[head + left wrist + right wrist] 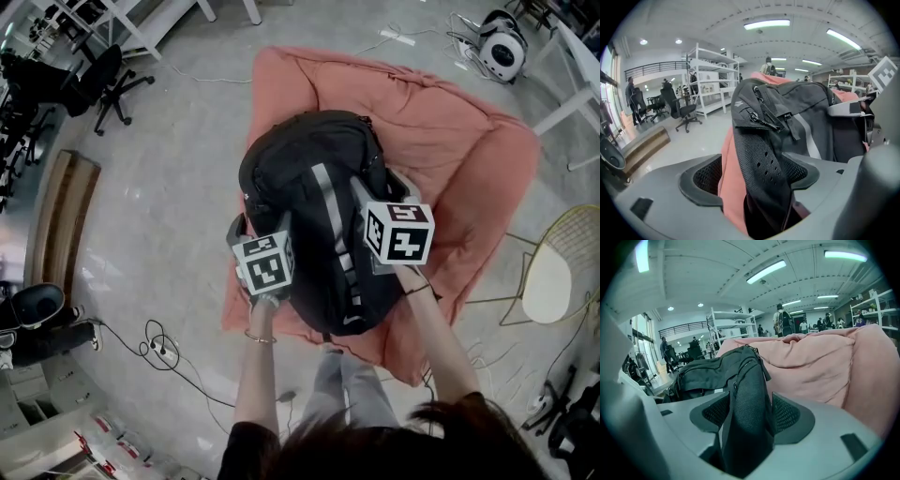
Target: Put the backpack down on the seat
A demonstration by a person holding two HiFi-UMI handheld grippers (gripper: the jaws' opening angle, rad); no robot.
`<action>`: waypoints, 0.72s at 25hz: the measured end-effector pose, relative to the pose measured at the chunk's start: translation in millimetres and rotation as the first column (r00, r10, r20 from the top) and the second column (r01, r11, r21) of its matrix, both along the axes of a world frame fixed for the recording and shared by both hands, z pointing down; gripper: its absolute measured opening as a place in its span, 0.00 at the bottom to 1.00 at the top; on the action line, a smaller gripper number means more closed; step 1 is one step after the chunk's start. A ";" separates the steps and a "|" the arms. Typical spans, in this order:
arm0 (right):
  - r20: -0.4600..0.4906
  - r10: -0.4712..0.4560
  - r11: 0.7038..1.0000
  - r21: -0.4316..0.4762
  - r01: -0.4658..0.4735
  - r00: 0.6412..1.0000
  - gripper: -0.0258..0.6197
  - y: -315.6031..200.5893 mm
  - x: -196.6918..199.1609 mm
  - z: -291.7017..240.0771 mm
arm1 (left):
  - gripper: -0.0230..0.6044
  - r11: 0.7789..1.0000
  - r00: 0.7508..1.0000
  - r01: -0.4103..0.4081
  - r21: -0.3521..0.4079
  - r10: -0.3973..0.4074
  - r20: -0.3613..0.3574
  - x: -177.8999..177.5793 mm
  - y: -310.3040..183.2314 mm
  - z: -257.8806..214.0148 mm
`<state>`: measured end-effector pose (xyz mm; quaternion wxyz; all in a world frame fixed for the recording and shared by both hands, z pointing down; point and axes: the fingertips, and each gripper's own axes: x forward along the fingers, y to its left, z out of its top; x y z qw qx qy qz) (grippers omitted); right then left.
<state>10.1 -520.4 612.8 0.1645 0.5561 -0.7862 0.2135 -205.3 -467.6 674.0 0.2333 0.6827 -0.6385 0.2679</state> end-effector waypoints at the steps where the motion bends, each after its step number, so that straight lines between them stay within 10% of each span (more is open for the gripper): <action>1: -0.002 0.002 1.000 0.006 -0.002 1.000 0.41 0.3 0.3 -3.4 | 0.65 1.000 1.000 0.006 0.007 -0.006 -0.003 -2.4 1.8 -3.5; 12: 0.027 -0.033 0.995 0.096 0.030 0.999 0.39 37.5 6.1 -54.4 | 0.62 0.989 1.000 0.001 0.149 -0.005 0.027 -4.2 47.8 -69.0; 18: -0.006 -0.076 0.984 0.160 0.076 0.997 0.14 75.0 2.8 -88.6 | 0.23 0.981 0.999 -0.021 0.195 0.012 0.047 7.6 84.5 -104.3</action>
